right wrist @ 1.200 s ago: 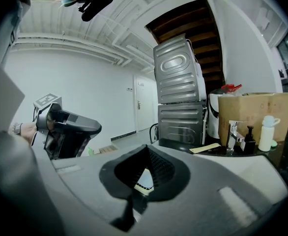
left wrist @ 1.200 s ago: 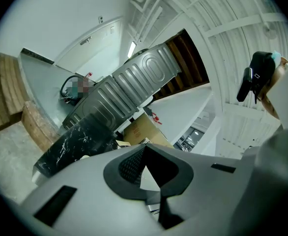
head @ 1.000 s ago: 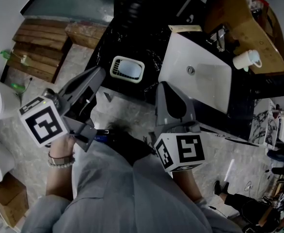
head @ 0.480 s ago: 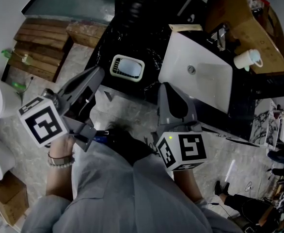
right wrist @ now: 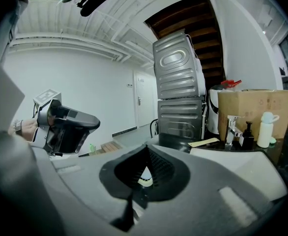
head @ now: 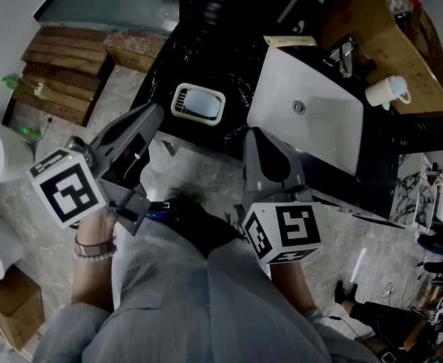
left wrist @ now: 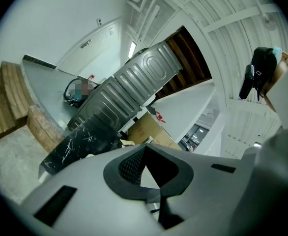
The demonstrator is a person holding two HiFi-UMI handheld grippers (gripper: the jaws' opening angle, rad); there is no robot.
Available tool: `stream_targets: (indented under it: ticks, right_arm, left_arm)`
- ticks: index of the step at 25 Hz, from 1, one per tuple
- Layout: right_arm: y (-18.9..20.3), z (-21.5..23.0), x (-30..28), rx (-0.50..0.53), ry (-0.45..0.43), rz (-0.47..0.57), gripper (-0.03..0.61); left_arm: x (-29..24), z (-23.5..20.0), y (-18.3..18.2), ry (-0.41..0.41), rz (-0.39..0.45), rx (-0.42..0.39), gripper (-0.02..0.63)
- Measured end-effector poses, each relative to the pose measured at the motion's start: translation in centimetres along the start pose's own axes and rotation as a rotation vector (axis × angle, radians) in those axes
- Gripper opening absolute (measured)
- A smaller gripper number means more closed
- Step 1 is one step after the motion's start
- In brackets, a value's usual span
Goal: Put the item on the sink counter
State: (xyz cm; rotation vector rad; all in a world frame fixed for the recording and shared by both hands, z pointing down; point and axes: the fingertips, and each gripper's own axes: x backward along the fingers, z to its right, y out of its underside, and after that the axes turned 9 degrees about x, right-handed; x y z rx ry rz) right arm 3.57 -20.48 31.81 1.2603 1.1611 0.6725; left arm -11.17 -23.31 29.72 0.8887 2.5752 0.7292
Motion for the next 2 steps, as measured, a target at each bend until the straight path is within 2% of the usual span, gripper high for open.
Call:
stream_targets:
  ticks: [2]
  right_arm:
    - [0.19,-0.07,-0.05,-0.004,-0.006,-0.006,-0.003]
  left_arm:
    - [-0.04,0.00,0.09,-0.002,-0.005,-0.004,0.005]
